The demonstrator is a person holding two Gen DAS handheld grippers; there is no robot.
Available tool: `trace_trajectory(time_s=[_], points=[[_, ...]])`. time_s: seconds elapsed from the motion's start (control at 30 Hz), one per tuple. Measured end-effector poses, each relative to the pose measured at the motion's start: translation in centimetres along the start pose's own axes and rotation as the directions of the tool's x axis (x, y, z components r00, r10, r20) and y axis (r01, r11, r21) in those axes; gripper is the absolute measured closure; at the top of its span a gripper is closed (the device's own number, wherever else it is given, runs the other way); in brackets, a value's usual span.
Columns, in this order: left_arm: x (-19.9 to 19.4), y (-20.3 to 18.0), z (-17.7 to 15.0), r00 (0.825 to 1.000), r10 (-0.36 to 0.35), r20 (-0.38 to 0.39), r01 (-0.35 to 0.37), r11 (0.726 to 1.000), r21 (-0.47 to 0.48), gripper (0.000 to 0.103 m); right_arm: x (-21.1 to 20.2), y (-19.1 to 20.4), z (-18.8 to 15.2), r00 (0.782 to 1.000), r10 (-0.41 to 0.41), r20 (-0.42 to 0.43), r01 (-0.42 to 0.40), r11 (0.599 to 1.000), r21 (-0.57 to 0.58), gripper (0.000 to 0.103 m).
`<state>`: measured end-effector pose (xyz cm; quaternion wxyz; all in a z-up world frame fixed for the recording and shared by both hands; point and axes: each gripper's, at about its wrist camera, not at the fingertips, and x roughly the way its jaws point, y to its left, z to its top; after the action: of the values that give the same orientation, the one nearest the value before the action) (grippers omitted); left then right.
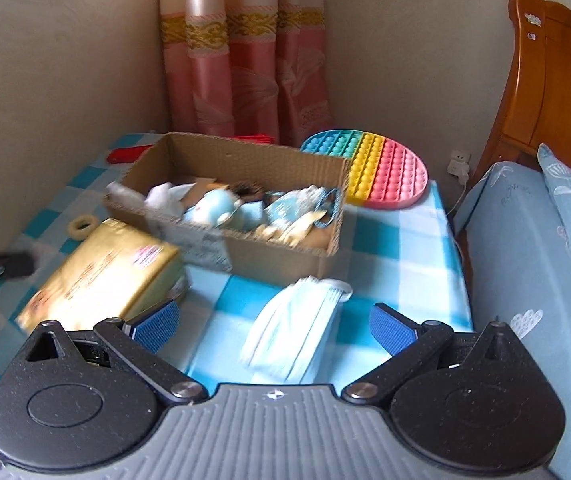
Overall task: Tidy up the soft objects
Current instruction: 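Move the right gripper to the blue face mask and close on it, then move the left gripper to the cream knitted ring and close on it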
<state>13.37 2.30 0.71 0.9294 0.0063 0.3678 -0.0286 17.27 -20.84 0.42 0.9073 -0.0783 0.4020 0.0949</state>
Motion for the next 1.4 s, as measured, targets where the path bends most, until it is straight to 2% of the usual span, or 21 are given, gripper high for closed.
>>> trace_trajectory(time_s=[0.1,0.27,0.3,0.4,0.47,0.57,0.63,0.7,0.9,1.13,1.27,1.4], points=[[-0.2,0.6,-0.3,1.000,0.007,-0.001,-0.007,1.000,-0.018,0.003,2.5,-0.9,2.2,0.994,0.008,-0.106,-0.006,1.000,0.018,0.000],[-0.6,1.2,-1.0,1.000,0.010,-0.003,-0.010,0.999,-0.040,0.003,7.0,-1.3,3.9,0.962,0.003,-0.274,0.010,0.999,0.047,0.002],[-0.6,1.3,-1.1,1.000,0.011,-0.004,-0.011,0.999,-0.044,0.003,7.7,-1.3,4.0,0.957,-0.001,-0.292,0.015,0.999,0.046,0.004],[-0.6,1.9,-1.3,1.000,0.020,-0.010,-0.021,0.998,-0.061,0.003,9.4,-1.2,4.1,0.937,-0.045,-0.347,0.058,0.998,0.028,0.020],[-0.5,2.2,-1.3,1.000,0.028,-0.011,-0.029,0.997,-0.071,0.003,10.1,-1.3,4.0,0.927,-0.050,-0.371,0.067,0.997,0.033,0.023],[-0.6,2.7,-1.5,0.999,0.031,-0.009,-0.032,0.996,-0.083,0.003,10.6,-1.2,3.6,0.924,-0.054,-0.379,0.073,0.997,0.034,0.030],[-0.5,3.0,-1.5,0.999,0.031,-0.009,-0.032,0.995,-0.090,0.003,10.9,-1.0,3.4,0.922,-0.051,-0.385,0.068,0.997,0.031,0.046],[-0.4,3.0,-1.6,0.999,0.030,-0.013,-0.032,0.995,-0.093,0.003,10.9,-0.7,3.3,0.921,-0.049,-0.386,0.063,0.998,0.025,0.050],[-0.4,3.2,-1.7,1.000,0.027,-0.012,-0.028,0.995,-0.094,0.003,9.8,0.4,2.2,0.925,-0.008,-0.381,0.019,1.000,0.025,0.050],[-0.3,3.8,-1.7,0.999,0.037,-0.012,-0.038,0.994,-0.101,0.003,7.0,1.9,-0.9,0.920,0.041,-0.390,-0.041,0.999,0.009,0.050],[0.0,4.0,-1.6,0.999,0.044,-0.013,-0.045,0.994,-0.102,0.003,5.4,2.7,-2.7,0.929,0.057,-0.365,-0.060,0.998,0.001,0.050],[0.7,4.2,-1.2,0.998,0.056,-0.015,-0.057,0.993,-0.102,0.003,4.7,3.2,-4.1,0.942,0.033,-0.335,-0.037,0.999,-0.004,0.047]])
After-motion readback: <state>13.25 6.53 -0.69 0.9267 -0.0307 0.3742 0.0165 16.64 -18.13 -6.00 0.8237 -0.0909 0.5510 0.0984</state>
